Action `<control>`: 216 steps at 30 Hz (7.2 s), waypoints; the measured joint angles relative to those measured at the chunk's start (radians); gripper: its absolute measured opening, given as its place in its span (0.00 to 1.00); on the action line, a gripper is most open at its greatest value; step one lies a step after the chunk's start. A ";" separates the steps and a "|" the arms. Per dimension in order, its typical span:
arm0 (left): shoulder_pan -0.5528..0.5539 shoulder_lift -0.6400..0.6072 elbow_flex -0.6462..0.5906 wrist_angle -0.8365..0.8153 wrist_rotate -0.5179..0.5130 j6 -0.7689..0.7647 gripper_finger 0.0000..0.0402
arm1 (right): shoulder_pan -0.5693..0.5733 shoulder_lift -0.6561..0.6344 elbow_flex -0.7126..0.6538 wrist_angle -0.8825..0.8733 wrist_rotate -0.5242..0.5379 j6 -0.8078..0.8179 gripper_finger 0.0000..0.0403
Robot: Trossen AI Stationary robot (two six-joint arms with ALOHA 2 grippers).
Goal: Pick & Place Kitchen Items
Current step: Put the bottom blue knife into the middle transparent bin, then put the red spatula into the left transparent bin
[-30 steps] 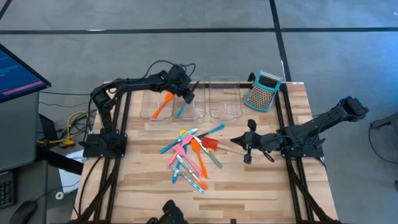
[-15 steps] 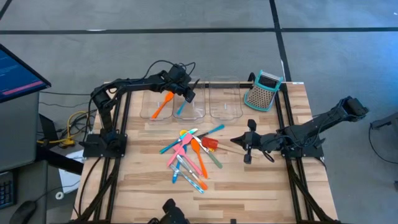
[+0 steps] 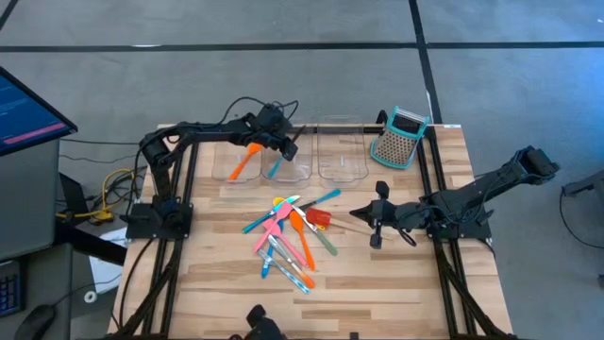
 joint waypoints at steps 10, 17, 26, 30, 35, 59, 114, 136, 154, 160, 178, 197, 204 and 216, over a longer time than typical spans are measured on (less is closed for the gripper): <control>0.006 0.004 -0.011 0.033 -0.014 -0.016 0.01 | 0.012 0.000 0.000 0.001 0.000 0.000 0.00; 0.003 0.004 -0.010 0.093 -0.014 -0.039 0.03 | 0.012 0.000 0.000 0.002 0.000 0.000 0.00; 0.003 0.004 -0.010 0.094 -0.014 -0.039 0.14 | 0.012 0.000 0.000 0.002 0.000 0.000 0.00; 0.001 0.004 -0.010 0.104 -0.013 -0.039 0.14 | 0.012 0.000 0.000 0.002 0.000 0.000 0.00; -0.006 0.004 -0.009 0.126 0.007 0.011 0.05 | 0.012 0.000 0.000 0.002 0.000 0.000 0.00; -0.105 -0.436 -0.176 0.137 0.013 0.304 0.00 | 0.013 0.000 0.000 0.058 0.028 -0.029 0.00; -0.633 -1.270 -0.762 0.155 -0.080 0.159 0.00 | 0.010 0.000 0.000 0.105 0.030 -0.037 0.00; -0.748 -1.194 -0.761 0.189 -0.265 0.133 0.00 | 0.011 0.003 0.000 0.116 0.180 0.161 0.00; -0.754 -1.122 -0.761 0.225 -0.265 0.134 0.00 | 0.043 0.327 0.430 -0.523 0.081 0.276 0.00; -0.754 -1.122 -0.761 0.226 -0.265 0.134 0.00 | 0.022 0.489 0.627 -0.833 0.034 0.339 0.00; -0.754 -1.122 -0.761 0.221 -0.264 0.148 0.00 | 0.003 0.566 0.565 -0.840 -0.110 0.421 0.00; -0.754 -1.122 -0.761 0.220 -0.264 0.149 0.00 | -0.075 0.611 0.457 -0.557 -0.183 0.345 0.24; -0.754 -1.123 -0.761 0.218 -0.264 0.149 0.00 | -0.087 0.720 0.479 -0.516 -0.155 0.276 0.44; -0.754 -1.123 -0.761 0.205 -0.264 0.149 0.00 | -0.121 0.835 0.523 -0.497 -0.104 0.224 0.54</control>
